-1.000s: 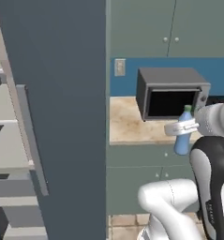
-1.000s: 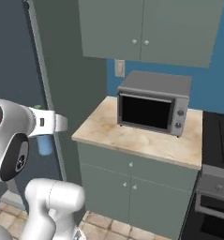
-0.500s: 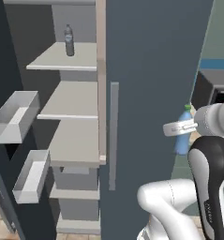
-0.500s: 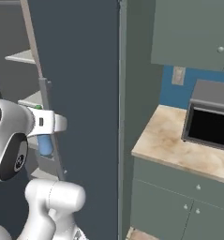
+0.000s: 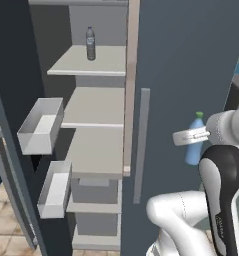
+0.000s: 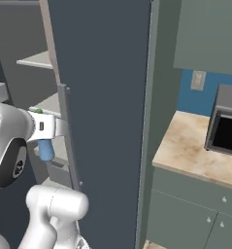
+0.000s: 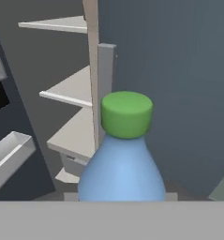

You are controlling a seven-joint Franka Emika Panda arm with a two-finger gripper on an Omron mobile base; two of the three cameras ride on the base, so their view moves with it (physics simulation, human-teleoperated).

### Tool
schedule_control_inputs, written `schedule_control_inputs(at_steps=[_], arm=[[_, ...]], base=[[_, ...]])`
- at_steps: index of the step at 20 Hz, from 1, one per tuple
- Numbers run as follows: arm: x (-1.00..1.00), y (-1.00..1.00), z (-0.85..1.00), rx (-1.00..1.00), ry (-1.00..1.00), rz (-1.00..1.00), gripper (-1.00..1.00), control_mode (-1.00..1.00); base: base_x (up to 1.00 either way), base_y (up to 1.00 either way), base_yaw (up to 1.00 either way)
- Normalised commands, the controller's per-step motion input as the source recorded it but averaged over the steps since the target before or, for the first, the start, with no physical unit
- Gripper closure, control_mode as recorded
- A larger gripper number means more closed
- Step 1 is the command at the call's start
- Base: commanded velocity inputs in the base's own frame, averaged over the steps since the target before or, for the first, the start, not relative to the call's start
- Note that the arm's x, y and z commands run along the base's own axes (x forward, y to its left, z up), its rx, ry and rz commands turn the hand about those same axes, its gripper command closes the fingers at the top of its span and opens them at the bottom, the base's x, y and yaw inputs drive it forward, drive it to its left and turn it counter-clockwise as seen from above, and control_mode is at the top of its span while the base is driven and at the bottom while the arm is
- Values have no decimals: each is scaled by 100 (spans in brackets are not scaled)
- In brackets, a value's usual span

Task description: Take the bottled waters from the counter and place them in the freezer to freeze. Close the freezer door after placing the bottles.

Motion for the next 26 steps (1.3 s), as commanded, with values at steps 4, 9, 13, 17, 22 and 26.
schedule_control_inputs(at_steps=[4, 9, 13, 17, 22, 26], arm=[[0, 0, 0, 0, 0, 0, 100, 100], [0, 0, 0, 0, 0, 0, 100, 100], [0, 0, 0, 0, 0, 0, 100, 100], [0, 0, 0, 0, 0, 0, 100, 100], [0, 0, 0, 0, 0, 0, 100, 100], [0, 0, 0, 0, 0, 0, 100, 100]], base=[[1, 34, -5], [5, 42, -7], [10, 42, -6], [13, 47, -5], [11, 52, -2], [17, 19, -3]])
